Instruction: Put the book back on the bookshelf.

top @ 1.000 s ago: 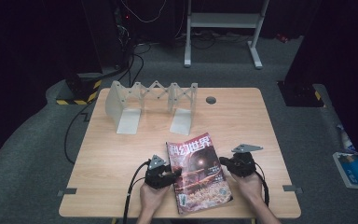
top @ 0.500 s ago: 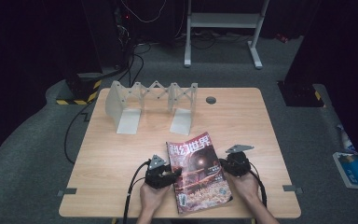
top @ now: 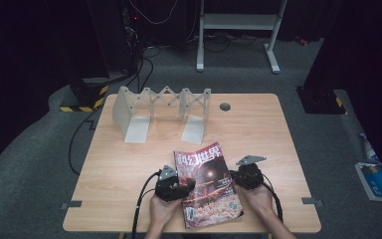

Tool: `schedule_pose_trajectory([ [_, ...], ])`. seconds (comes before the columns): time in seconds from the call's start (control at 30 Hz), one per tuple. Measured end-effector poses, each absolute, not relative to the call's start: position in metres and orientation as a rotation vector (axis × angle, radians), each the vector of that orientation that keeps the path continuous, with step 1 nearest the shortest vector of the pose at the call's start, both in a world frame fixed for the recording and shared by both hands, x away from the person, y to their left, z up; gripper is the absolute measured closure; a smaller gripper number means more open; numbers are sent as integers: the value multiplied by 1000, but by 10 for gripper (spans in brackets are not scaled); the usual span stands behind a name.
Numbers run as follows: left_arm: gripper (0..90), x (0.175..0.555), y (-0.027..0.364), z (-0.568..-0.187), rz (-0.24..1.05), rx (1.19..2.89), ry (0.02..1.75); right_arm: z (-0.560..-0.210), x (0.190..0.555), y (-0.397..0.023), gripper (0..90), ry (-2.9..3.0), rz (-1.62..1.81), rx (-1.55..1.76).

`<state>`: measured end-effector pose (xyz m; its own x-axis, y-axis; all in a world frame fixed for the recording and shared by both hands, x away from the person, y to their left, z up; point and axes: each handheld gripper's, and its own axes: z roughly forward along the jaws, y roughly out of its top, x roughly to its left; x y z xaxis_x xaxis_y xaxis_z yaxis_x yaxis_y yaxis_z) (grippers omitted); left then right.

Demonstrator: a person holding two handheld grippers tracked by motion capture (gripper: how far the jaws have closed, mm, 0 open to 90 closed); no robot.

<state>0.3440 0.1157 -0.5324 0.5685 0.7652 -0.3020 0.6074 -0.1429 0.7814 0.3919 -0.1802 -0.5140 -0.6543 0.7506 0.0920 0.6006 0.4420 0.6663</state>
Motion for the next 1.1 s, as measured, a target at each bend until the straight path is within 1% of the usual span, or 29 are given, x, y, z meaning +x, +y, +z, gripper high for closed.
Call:
schedule_pose_trajectory([
  [0.13, 422, 344, 116, -532, 193, 1840, 1119, -514, 392, -179, 897, 2477, 1002, 1172],
  [0.43, 346, 345, 116, -532, 155, 1838, 1102, -515, 392, -178, 896, 2471, 1010, 1156],
  [0.53, 294, 346, 117, -532, 129, 1826, 1106, -515, 393, -179, 896, 2481, 1022, 1145],
  [0.77, 261, 347, 117, -533, 138, 1815, 1119, -516, 393, -175, 896, 2487, 1027, 1124],
  [1.1, 240, 347, 118, -533, 144, 1806, 1136, -517, 391, -161, 896, 2505, 1045, 1086],
])
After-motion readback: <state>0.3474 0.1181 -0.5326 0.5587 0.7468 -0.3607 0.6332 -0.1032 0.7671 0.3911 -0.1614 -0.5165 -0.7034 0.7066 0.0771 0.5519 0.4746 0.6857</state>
